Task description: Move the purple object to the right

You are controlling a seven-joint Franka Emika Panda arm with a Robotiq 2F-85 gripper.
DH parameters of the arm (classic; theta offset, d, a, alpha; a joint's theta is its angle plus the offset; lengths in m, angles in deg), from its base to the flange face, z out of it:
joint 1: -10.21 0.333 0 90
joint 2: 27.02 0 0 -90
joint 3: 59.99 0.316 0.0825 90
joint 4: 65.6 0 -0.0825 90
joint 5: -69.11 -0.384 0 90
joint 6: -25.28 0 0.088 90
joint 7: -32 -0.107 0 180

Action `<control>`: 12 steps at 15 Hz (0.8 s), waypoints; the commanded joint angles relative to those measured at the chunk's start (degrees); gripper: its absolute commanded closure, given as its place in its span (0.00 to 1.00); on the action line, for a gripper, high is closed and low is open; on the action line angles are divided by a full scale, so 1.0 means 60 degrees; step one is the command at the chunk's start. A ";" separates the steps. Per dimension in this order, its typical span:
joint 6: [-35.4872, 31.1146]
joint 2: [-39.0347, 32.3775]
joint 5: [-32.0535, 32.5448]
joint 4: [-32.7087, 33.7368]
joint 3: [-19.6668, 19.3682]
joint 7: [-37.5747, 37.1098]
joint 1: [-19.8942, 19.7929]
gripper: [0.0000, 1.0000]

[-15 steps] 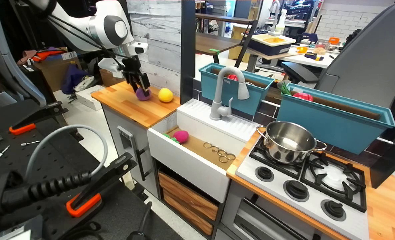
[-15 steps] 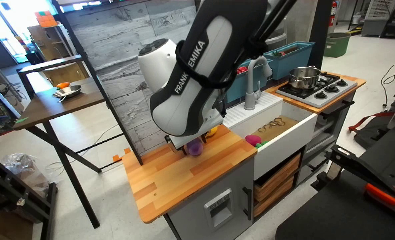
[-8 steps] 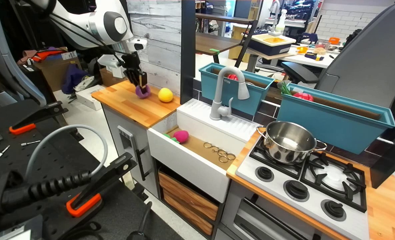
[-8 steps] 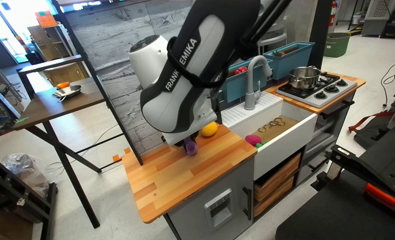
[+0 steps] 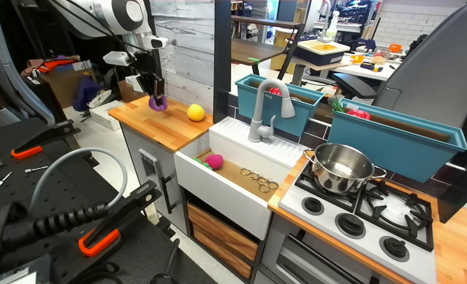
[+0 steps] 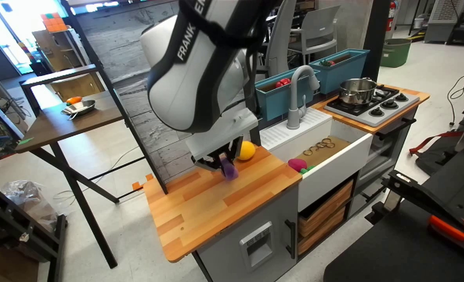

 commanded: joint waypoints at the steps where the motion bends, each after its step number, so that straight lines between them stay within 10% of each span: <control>1: 0.0455 0.1740 -0.0278 -0.2361 0.0143 0.0111 -0.0268 0.94; 12: -0.0540 0.2278 0.0095 -0.4283 -0.0047 -0.0170 -0.1075 0.94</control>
